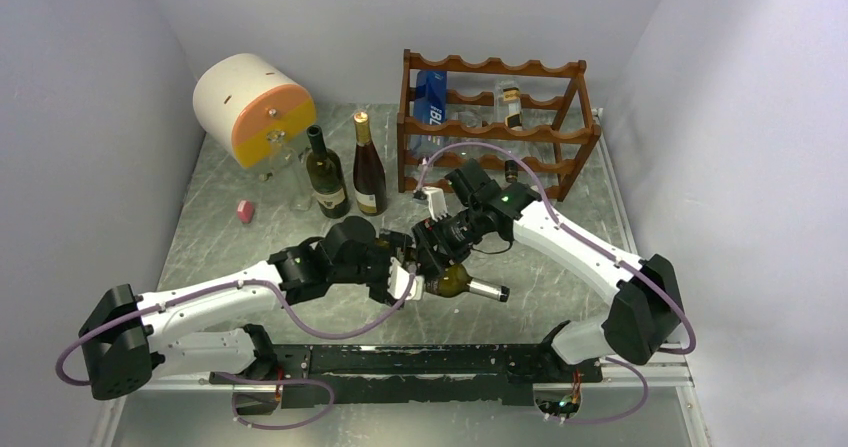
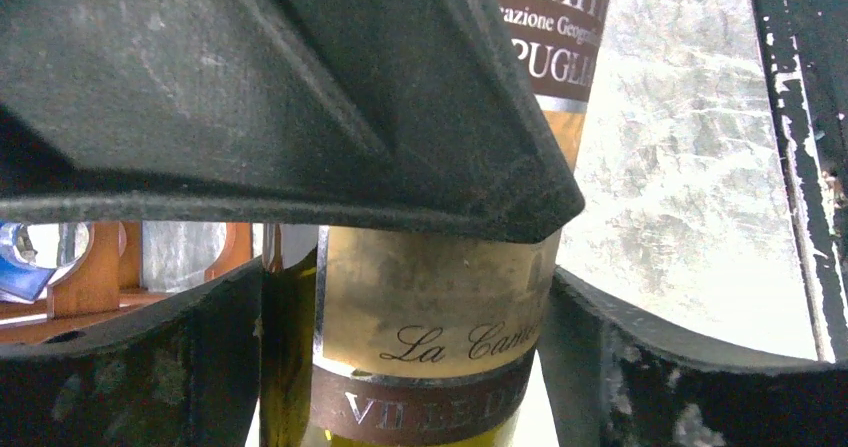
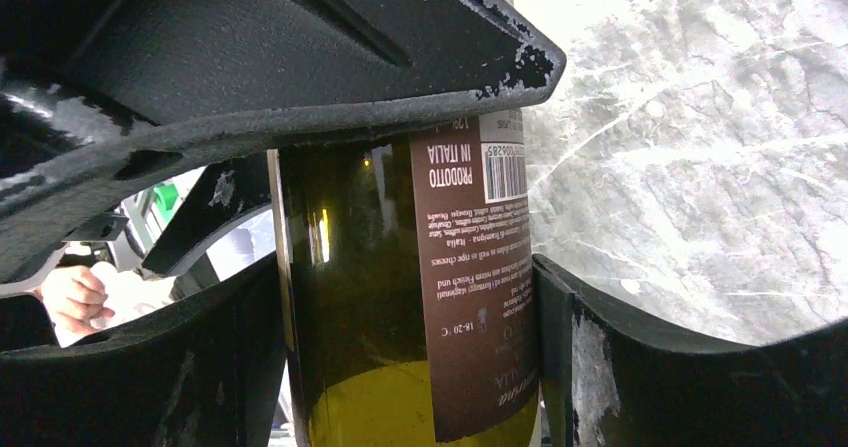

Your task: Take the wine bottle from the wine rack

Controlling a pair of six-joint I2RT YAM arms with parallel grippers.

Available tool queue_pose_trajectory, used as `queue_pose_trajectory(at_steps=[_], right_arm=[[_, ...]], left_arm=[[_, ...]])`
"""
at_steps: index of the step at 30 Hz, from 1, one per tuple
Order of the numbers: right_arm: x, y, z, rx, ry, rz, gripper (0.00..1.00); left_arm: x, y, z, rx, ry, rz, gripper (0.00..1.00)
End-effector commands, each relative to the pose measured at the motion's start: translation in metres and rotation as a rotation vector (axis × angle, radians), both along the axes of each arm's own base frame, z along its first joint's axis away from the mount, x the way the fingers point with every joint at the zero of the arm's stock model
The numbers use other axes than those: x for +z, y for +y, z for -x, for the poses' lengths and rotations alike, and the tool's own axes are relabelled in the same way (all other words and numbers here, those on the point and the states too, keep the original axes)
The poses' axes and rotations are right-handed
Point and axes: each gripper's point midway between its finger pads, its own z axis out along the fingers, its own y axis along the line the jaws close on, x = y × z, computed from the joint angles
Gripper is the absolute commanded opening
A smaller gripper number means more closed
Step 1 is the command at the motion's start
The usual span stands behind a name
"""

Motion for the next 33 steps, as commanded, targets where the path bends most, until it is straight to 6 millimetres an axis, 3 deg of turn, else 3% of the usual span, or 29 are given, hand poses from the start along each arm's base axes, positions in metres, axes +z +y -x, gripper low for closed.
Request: queue_pose_trajectory(at_steps=[1, 3, 8, 9, 14, 18, 26, 30, 33], right_arm=[[0.028, 0.011, 0.012, 0.054, 0.004, -0.127, 0.0], [0.028, 0.011, 0.007, 0.042, -0.018, -0.114, 0.02], [0.029, 0.006, -0.009, -0.023, -0.111, -0.07, 0.39], [0.03, 0.005, -0.011, -0.032, -0.126, -0.064, 0.48], [0.034, -0.005, -0.029, -0.122, -0.22, -0.019, 0.77], [0.052, -0.017, -0.049, -0.213, -0.302, -0.039, 0.92], [0.106, -0.043, -0.092, -0.439, -0.485, -0.108, 0.99], [0.135, -0.068, -0.112, -0.643, -0.631, -0.131, 1.0], [0.149, -0.082, -0.117, -0.76, -0.69, -0.179, 1.0]], left_arm=[[0.014, -0.004, -0.012, 0.047, -0.074, 0.017, 0.85], [0.021, -0.005, -0.016, 0.079, -0.091, 0.036, 0.63], [0.04, 0.003, -0.031, 0.17, -0.164, 0.096, 0.13], [0.043, 0.005, -0.033, 0.186, -0.179, 0.107, 0.08], [0.06, 0.013, -0.039, 0.241, -0.222, 0.167, 0.07], [0.066, 0.015, -0.04, 0.26, -0.227, 0.192, 0.07], [0.081, 0.012, -0.04, 0.284, -0.2, 0.27, 0.07], [0.102, 0.014, -0.043, 0.346, -0.173, 0.395, 0.07], [0.127, 0.014, -0.049, 0.457, -0.055, 0.56, 0.07]])
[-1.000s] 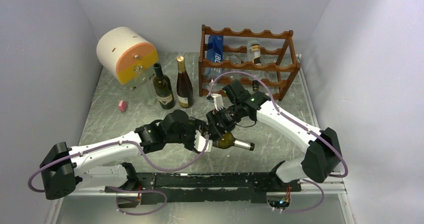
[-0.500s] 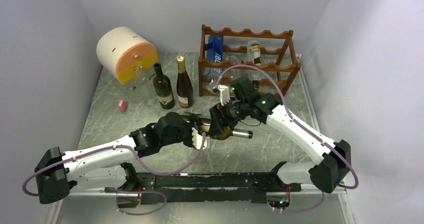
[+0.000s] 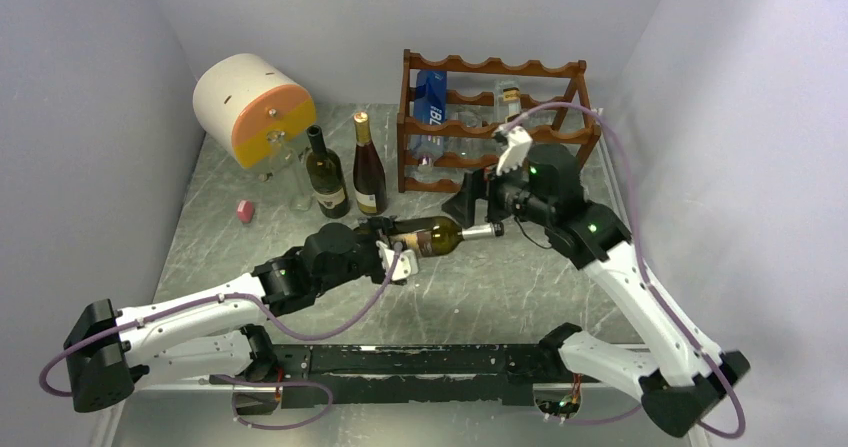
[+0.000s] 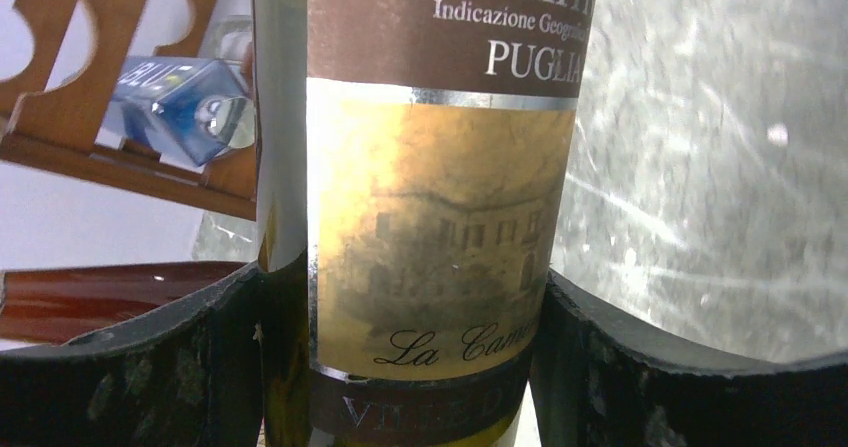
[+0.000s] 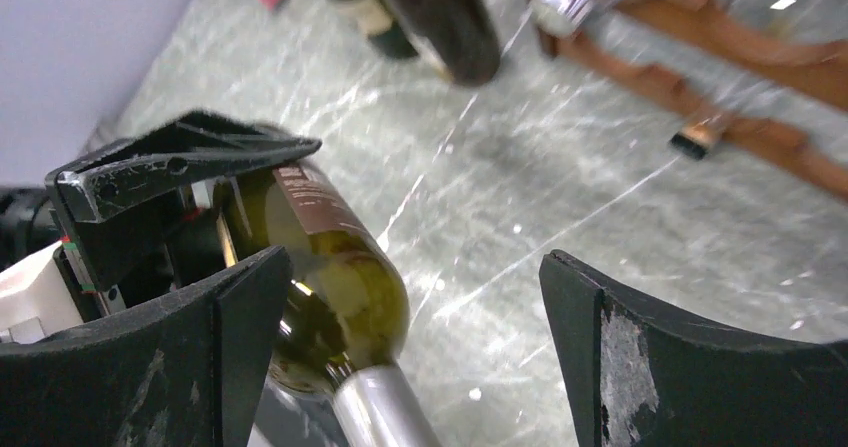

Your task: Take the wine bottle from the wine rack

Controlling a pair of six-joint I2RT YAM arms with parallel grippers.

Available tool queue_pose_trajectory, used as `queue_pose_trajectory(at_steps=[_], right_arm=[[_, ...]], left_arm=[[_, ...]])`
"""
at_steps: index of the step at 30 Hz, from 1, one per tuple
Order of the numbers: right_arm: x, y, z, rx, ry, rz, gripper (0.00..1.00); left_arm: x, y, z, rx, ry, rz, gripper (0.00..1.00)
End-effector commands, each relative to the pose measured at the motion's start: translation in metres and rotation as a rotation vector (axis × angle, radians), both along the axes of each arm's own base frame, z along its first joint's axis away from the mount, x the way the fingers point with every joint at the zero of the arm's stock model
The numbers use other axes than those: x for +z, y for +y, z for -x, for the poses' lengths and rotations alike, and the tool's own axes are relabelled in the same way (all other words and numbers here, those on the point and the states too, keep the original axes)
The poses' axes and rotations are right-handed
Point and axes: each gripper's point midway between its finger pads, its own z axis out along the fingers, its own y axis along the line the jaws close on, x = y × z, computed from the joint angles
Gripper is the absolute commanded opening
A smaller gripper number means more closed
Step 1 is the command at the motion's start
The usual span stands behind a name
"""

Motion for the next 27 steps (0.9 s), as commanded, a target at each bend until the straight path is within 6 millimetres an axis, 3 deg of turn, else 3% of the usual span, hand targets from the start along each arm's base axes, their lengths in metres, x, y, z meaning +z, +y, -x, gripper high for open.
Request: queue_pose_trajectory(at_steps=[1, 5, 11, 15, 21, 27], right_arm=[[0.04, -0.025, -0.021, -0.224, -0.159, -0.109, 1.0], [0.051, -0.038, -0.024, -0.314, -0.213, -0.17, 1.0], [0.081, -0.03, -0.016, -0.249, -0.312, -0.262, 1.0], [0.083, -0.012, -0.009, -0.136, -0.305, -0.283, 1.0], [0.063, 0.015, -0.009, -0.027, -0.211, -0.305, 1.0], [0.073, 0.04, -0.009, 0.068, -0.206, -0.444, 0.94]], left_arm=[[0.09, -0.01, -0.013, 0.13, 0.048, 0.453, 0.07], [0.092, -0.012, -0.005, 0.145, 0.193, 0.653, 0.07], [0.075, -0.006, -0.008, 0.211, 0.276, 0.768, 0.07], [0.074, -0.002, -0.008, 0.226, 0.285, 0.804, 0.07], [0.077, 0.001, -0.004, 0.207, 0.294, 0.864, 0.07], [0.072, -0.001, -0.002, 0.202, 0.308, 0.849, 0.07]])
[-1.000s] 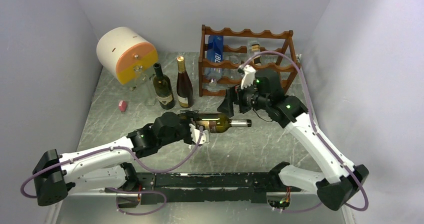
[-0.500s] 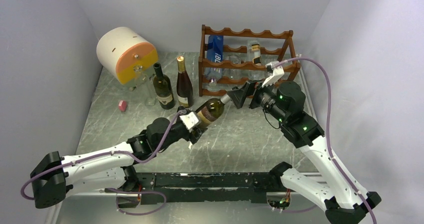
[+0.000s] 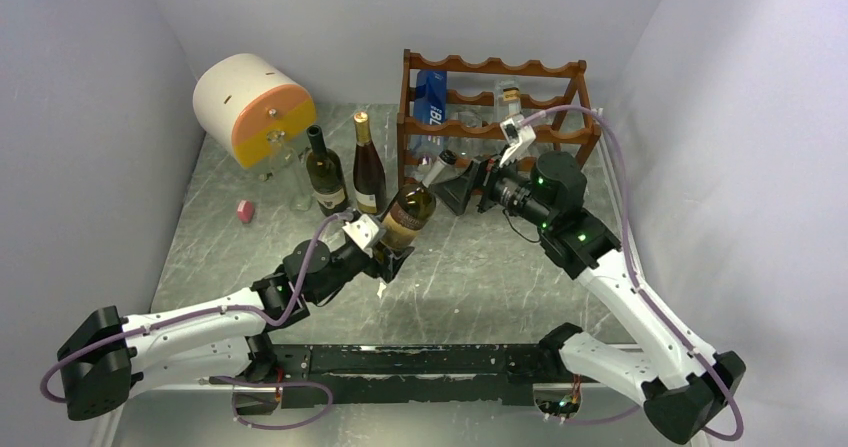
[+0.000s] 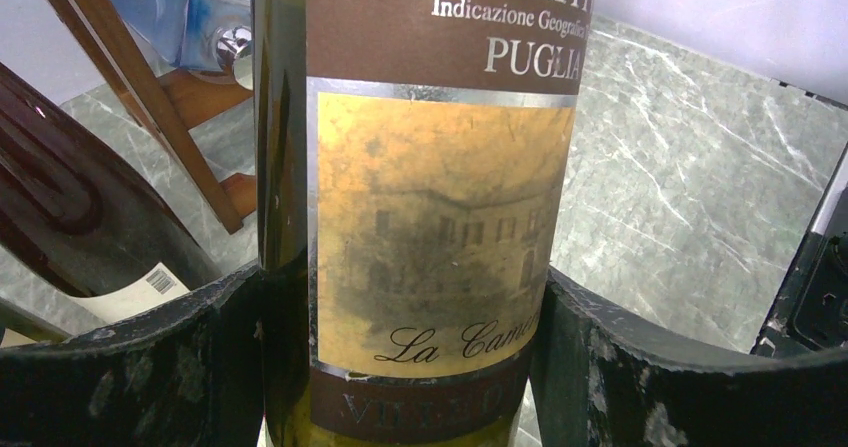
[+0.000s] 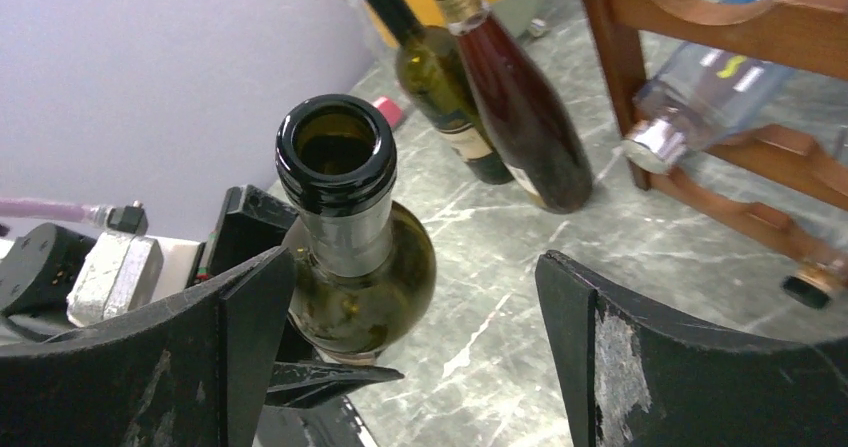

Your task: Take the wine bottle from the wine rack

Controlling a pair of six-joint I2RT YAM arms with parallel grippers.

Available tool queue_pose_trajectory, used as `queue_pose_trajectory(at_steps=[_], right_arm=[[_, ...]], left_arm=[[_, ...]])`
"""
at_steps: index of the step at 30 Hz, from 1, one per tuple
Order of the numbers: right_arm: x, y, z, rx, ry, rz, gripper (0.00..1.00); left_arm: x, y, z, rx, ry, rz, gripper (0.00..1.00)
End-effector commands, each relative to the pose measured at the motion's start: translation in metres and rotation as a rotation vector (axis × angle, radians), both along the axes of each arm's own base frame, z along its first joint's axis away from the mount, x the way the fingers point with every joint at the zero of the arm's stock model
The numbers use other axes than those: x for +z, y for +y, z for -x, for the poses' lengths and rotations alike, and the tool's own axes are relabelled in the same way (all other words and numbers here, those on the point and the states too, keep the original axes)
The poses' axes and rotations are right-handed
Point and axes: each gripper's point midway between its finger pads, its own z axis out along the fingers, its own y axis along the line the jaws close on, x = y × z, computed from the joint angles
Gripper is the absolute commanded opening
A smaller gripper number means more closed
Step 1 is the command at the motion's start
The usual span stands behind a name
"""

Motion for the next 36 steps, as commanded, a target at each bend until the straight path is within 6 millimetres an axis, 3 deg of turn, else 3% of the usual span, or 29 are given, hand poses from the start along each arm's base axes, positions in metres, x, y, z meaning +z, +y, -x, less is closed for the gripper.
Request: queue_pose_trajectory(at_steps=[1, 6, 12, 13, 16, 17, 21, 25, 30, 36], right_arm=[[0.026, 0.027, 0.011, 0.161, -0.065, -0.147, 0.92], [0.019, 0.052, 0.014, 0.285, -0.032, -0.167, 0.62], [0.016, 0.054, 0.01, 0.27, -0.031, -0.176, 0.3], [0.015, 0.053, 0.008, 0.258, -0.036, -0.173, 0.25], [0.012, 0.047, -0.001, 0.207, -0.063, -0.106, 0.05], [0.008, 0.044, -0.006, 0.18, -0.068, -0.077, 0.0], [0.014, 0.032, -0.021, 0.109, -0.161, 0.032, 0.0], [0.003, 0.027, -0.041, 0.066, -0.214, 0.161, 0.0], [0.003, 0.033, -0.057, 0.049, -0.254, 0.211, 0.0], [-0.013, 0.061, -0.043, 0.115, -0.318, 0.218, 0.0]], left_arm=[[0.054, -0.002, -0.001, 0.0, -0.08, 0.185, 0.07], [0.054, 0.0, 0.001, -0.003, -0.075, 0.195, 0.07], [0.049, 0.001, 0.006, -0.024, -0.06, 0.198, 0.09], [0.047, 0.0, 0.006, -0.024, -0.051, 0.2, 0.16], [0.041, 0.002, 0.004, 0.001, -0.003, 0.223, 0.56], [0.039, 0.002, 0.003, 0.009, 0.011, 0.225, 0.65], [0.03, 0.004, 0.001, 0.033, 0.062, 0.207, 0.99], [0.022, 0.01, 0.0, 0.07, 0.105, 0.192, 0.99], [0.019, 0.022, 0.003, 0.1, 0.131, 0.213, 0.96], [0.025, 0.034, 0.003, 0.132, 0.13, 0.205, 1.0]])
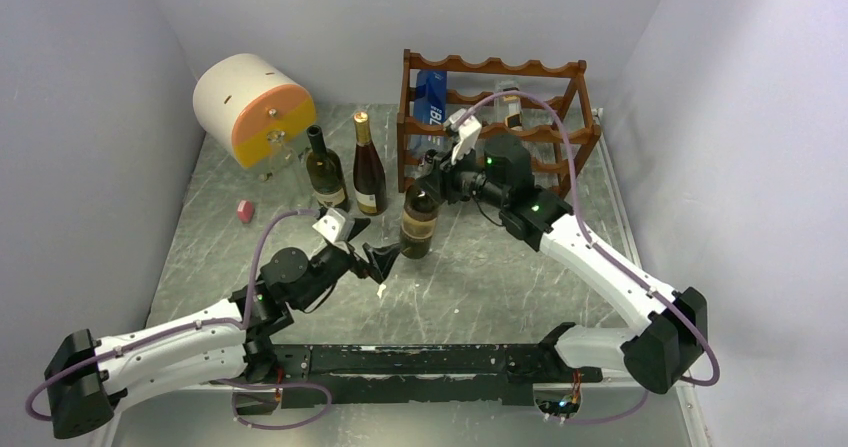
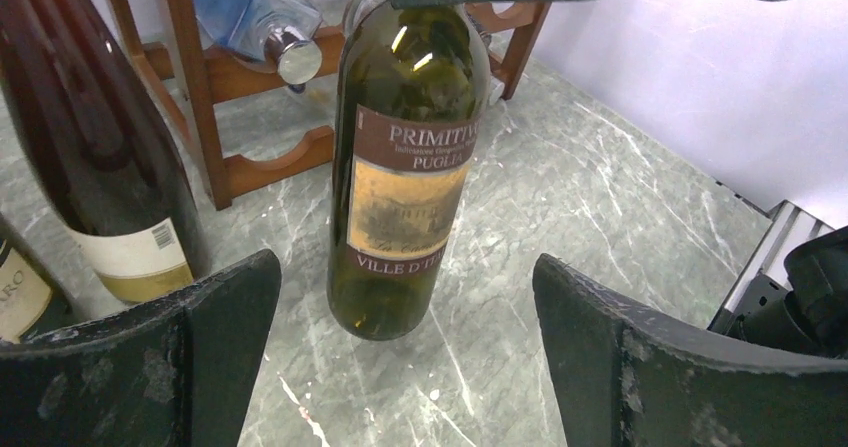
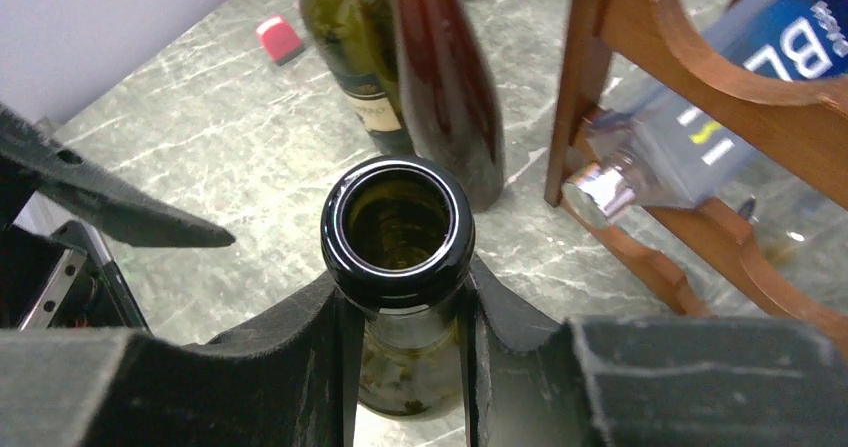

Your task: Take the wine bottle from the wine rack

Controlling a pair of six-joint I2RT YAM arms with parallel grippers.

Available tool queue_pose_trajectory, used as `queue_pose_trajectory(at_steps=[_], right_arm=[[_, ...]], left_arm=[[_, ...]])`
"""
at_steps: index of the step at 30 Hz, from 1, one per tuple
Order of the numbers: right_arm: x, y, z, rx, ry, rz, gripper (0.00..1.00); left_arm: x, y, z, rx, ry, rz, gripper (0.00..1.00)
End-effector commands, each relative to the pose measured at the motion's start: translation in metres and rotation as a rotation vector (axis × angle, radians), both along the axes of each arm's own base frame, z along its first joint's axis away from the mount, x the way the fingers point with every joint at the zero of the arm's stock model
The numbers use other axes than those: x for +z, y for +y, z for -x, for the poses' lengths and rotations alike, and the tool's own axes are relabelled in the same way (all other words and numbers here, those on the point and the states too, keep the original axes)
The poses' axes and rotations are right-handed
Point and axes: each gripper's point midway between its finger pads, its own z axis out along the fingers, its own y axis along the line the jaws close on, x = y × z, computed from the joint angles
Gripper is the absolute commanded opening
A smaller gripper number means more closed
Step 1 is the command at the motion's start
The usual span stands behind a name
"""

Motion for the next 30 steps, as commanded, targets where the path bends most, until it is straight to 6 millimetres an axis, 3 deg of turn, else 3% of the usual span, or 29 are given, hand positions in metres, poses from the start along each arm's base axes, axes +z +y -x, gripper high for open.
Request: queue_pose_trajectory(at_steps=[1, 4, 10, 11, 17, 20, 24, 30], right_arm=[[0.036, 0.028, 0.009, 0.052, -0.197, -0.065, 0.0], [0.027, 0.041, 0.017, 0.046, -0.246, -0.028, 0.0], [-0.009, 0.051, 0.014, 0.06, -0.213, 0.067, 0.0], [-0.022, 0.05, 0.017, 0.066, -0.195, 0.088, 0.03], [-0.037, 0.048, 0.027, 0.089, -0.163, 0.098, 0.25], [-0.035, 0.047, 0.03, 0.091, -0.15, 0.089, 0.38], [-0.019, 0.04, 0.029, 0.047, -0.142, 0.074, 0.63], [0.01, 0.027, 0.027, -0.015, -0.134, 0.081, 0.83]], left_arm=[[0.005, 0.012, -0.005, 0.062, 0.023, 0.0, 1.0], [0.009, 0.018, -0.007, 0.09, 0.022, -0.006, 0.99], [0.018, 0.025, -0.011, 0.129, 0.019, -0.002, 0.99], [0.019, 0.024, -0.011, 0.129, 0.02, -0.006, 0.99], [0.023, 0.022, -0.013, 0.131, 0.03, -0.012, 0.99], [0.028, 0.023, -0.013, 0.135, 0.015, -0.004, 0.99], [0.041, 0.022, -0.014, 0.13, -0.018, -0.012, 0.99], [0.051, 0.019, -0.016, 0.124, -0.045, -0.049, 0.99]])
